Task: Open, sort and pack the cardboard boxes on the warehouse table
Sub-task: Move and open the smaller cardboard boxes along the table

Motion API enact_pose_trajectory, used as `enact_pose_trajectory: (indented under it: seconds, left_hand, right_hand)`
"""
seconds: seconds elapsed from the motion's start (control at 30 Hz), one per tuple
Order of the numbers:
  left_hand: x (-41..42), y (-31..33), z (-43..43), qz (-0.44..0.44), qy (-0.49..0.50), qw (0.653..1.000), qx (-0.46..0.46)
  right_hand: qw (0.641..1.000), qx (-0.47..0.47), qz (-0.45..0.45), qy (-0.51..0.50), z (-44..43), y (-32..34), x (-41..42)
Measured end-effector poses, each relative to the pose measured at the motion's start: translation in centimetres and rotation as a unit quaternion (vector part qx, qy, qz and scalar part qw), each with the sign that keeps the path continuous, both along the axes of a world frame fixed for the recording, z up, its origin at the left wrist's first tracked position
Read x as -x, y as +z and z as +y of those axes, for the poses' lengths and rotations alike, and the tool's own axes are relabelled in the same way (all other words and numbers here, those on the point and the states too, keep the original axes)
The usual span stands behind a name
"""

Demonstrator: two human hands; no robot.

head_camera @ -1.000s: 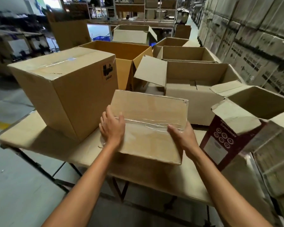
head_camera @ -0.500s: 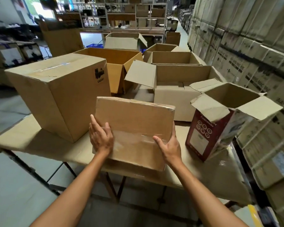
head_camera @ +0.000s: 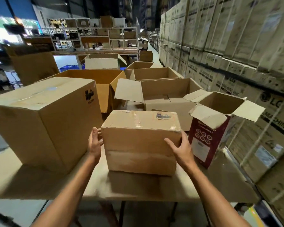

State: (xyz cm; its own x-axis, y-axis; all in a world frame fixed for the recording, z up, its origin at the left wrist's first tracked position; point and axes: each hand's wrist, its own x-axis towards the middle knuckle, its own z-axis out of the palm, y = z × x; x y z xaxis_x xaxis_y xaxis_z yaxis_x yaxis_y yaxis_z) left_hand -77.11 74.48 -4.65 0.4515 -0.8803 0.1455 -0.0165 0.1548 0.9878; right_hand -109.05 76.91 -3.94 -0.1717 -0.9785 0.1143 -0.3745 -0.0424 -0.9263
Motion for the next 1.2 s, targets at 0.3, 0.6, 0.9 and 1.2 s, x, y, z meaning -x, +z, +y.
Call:
enact_pose_trajectory:
  seconds: [0.3, 0.6, 0.9, 1.2]
  left_hand:
    - [1.7, 11.5, -8.2, -0.413, -0.062, 0.909, 0.004]
    - [3.6, 7.0, -13.1, -0.58, -0.128, 0.782, -0.189]
    - [2.8, 8.0, -7.3, -0.551, -0.076, 0.824, -0.105]
    - [2.3, 7.6, 3.2, -0.438, 0.073, 0.892, -0.084]
  right_hand:
    - [0.955, 0.13, 0.265, -0.02, -5.9, 8.4, -2.3]
    - [0.902, -0.164, 0.399, -0.019, -11.6, 7.7, -3.4]
    - [0.918, -0.052, 0.388, -0.065, -7.1, 7.6, -3.7]
    - [0.945, 0.113, 0.263, -0.16, 3.8, 6.5, -3.8]
